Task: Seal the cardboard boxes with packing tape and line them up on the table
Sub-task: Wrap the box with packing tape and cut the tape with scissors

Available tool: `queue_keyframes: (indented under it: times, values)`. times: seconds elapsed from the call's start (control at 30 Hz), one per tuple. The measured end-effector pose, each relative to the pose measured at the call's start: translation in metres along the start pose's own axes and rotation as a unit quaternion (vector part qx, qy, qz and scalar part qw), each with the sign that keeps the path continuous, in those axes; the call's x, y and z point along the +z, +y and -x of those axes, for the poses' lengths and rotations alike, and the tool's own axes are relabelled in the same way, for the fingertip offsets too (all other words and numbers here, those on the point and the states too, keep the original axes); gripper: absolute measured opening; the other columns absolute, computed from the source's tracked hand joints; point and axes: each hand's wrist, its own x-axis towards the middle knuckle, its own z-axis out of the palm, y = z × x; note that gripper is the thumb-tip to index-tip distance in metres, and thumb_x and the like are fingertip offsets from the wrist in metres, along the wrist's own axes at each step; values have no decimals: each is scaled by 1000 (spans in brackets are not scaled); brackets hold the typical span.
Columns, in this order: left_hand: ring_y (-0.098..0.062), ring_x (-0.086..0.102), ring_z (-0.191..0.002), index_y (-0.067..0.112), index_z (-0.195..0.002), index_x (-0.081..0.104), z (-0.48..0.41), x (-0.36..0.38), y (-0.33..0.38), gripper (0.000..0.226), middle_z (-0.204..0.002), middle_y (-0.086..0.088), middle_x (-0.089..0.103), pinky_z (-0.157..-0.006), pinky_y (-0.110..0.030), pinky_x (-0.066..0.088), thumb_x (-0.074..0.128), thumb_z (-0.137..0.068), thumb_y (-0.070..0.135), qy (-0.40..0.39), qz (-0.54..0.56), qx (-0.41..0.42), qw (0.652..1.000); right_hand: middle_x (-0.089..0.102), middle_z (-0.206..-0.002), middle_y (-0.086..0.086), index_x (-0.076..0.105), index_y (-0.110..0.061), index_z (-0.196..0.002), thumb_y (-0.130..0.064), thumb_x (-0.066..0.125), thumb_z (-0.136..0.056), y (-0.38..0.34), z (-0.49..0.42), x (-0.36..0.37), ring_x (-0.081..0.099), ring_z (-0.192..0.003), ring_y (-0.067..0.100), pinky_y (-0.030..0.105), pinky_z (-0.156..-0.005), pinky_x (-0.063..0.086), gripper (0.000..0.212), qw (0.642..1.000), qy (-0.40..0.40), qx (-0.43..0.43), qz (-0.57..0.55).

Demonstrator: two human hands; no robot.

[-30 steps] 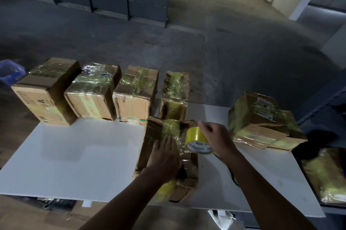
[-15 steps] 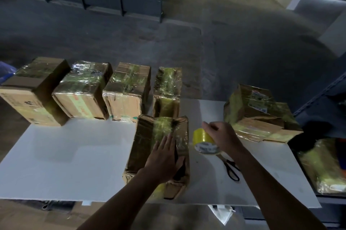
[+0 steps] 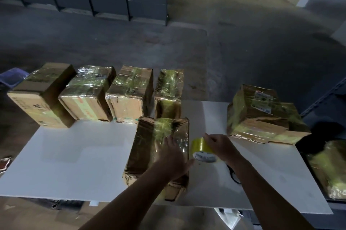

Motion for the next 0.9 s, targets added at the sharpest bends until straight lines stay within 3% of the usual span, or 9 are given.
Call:
queue_keyframes:
  times: [0.1, 0.2, 0.3, 0.5, 0.6, 0.67, 0.7, 0.8, 0.9]
  values:
    - [-51, 3, -143, -6, -149, 9, -10, -7, 27, 76, -154, -35, 1, -113, -63, 14, 39, -99, 44, -46, -6, -73, 996, 46, -55, -2, 44, -22, -53, -34, 46, -100, 3, 1, 8, 44, -52, 8, 26, -53, 32, 48, 999, -26, 35, 10]
    - [-56, -2, -140, -14, -145, 0, -12, -5, 40, 69, -150, -41, -7, -114, -62, 11, 38, -101, 21, -44, 38, -120, 991, 50, -61, 2, 46, -21, -58, -36, 42, -101, 8, 4, 10, 47, -58, 11, 25, -55, 34, 46, 998, -35, 51, 4]
    - [-54, -6, -141, -12, -146, -1, -4, -2, 37, 66, -151, -39, -8, -115, -61, 6, 35, -99, 16, -25, 77, -121, 989, 42, -53, -2, 37, -20, -54, -34, 42, -101, 4, 5, 14, 43, -53, 10, 32, -56, 31, 49, 999, -30, 25, 10]
    - [-42, 1, -145, -6, -146, 14, 11, -17, -5, 58, -156, -27, 5, -116, -57, 8, 36, -93, 4, 47, 229, -103, 967, 35, -45, -6, 31, -21, -50, -29, 45, -100, -29, 0, 20, 37, -41, 2, 27, -49, 28, 53, 997, 27, -13, -74]
    - [-45, 19, -140, -6, -140, 28, 15, -22, -29, 49, -147, -30, 27, -112, -59, 22, 40, -93, 0, 119, 356, -73, 924, 35, -45, -6, 30, -21, -50, -31, 46, -100, -59, -9, 20, 35, -42, 3, 30, -50, 27, 53, 995, 57, -45, -67]
    - [-40, 47, -117, 0, -129, 42, 20, -24, -39, 38, -124, -25, 52, -91, -46, 42, 43, -91, -1, 182, 420, -64, 887, 36, -48, -5, 33, -19, -52, -34, 45, -100, -79, -16, 19, 35, -43, 5, 26, -47, 25, 51, 994, 59, -61, -69]
    - [-34, 54, -104, 4, -126, 46, 24, -25, -43, 36, -114, -21, 58, -80, -38, 44, 43, -91, -1, 199, 447, -62, 870, 35, -49, -4, 34, -18, -53, -34, 45, -100, -86, -19, 18, 34, -43, 5, 23, -46, 24, 50, 992, 58, -67, -86]
    - [-22, 62, -93, 15, -116, 59, 32, -28, -52, 30, -100, -6, 68, -74, -37, 52, 49, -90, 3, 208, 542, -80, 810, 38, -57, -4, 42, -15, -61, -35, 47, -99, -96, -22, 21, 37, -50, 3, 20, -49, 27, 44, 985, 30, -86, -147]
    - [-22, 68, -86, 17, -102, 67, 42, -22, -60, 24, -88, -3, 72, -71, -37, 59, 58, -85, 3, 182, 632, -126, 743, 43, -59, 4, 48, -9, -64, -48, 49, -92, -96, -20, 33, 42, -54, 3, 19, -53, 31, 48, 984, -16, -117, -130]
